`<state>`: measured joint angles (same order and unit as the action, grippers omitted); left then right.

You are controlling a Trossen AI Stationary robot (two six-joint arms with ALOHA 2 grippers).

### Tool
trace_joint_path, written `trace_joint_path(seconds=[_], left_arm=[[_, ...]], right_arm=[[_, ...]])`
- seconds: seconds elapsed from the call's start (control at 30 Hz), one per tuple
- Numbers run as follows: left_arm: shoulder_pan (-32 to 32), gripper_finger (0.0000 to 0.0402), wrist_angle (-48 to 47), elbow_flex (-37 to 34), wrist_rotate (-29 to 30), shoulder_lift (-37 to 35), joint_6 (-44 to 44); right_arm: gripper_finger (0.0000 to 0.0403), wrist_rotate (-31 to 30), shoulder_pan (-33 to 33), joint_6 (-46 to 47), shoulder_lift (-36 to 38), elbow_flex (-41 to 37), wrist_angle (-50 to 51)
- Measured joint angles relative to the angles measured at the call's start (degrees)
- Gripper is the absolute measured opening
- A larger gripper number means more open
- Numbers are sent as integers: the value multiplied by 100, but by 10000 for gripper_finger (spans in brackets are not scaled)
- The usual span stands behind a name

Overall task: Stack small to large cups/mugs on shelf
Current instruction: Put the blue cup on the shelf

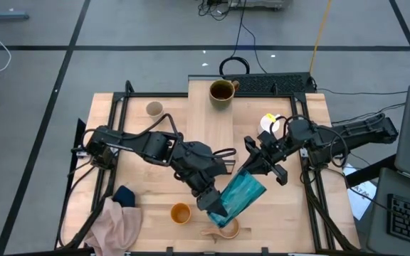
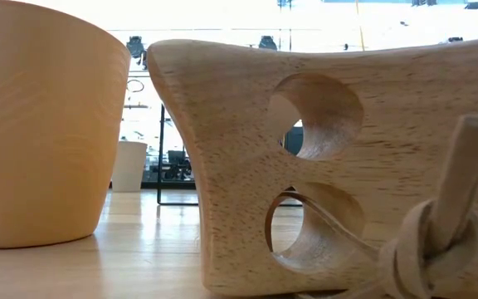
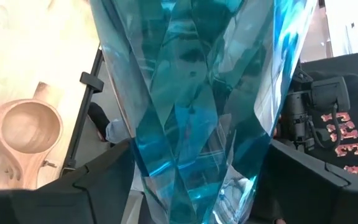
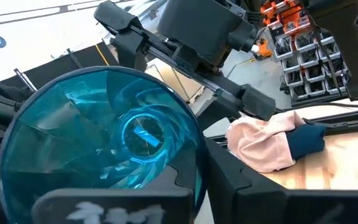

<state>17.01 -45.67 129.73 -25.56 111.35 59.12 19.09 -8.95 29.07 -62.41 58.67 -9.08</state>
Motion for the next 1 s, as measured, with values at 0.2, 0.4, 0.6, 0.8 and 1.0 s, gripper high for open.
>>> trace_joint_path(seconds=[0.2, 0.4, 0.6, 0.8, 1.0], left_arm=[[-2, 309, 9, 0, 35, 2, 36], [0, 308, 42, 0, 23, 2, 21], [1, 322, 42, 0, 2, 2, 47], [7, 309, 42, 0, -9, 2, 67], [7, 312, 57, 0, 4, 2, 150]], right_arm=[[48, -79, 11, -1, -5, 0, -7], [52, -26, 10, -10, -2, 0, -2], [53, 19, 9, -43, -2, 0, 14], [86, 22, 39, -23, -2, 0, 51], [129, 86, 116, 4, 20, 0, 139]])
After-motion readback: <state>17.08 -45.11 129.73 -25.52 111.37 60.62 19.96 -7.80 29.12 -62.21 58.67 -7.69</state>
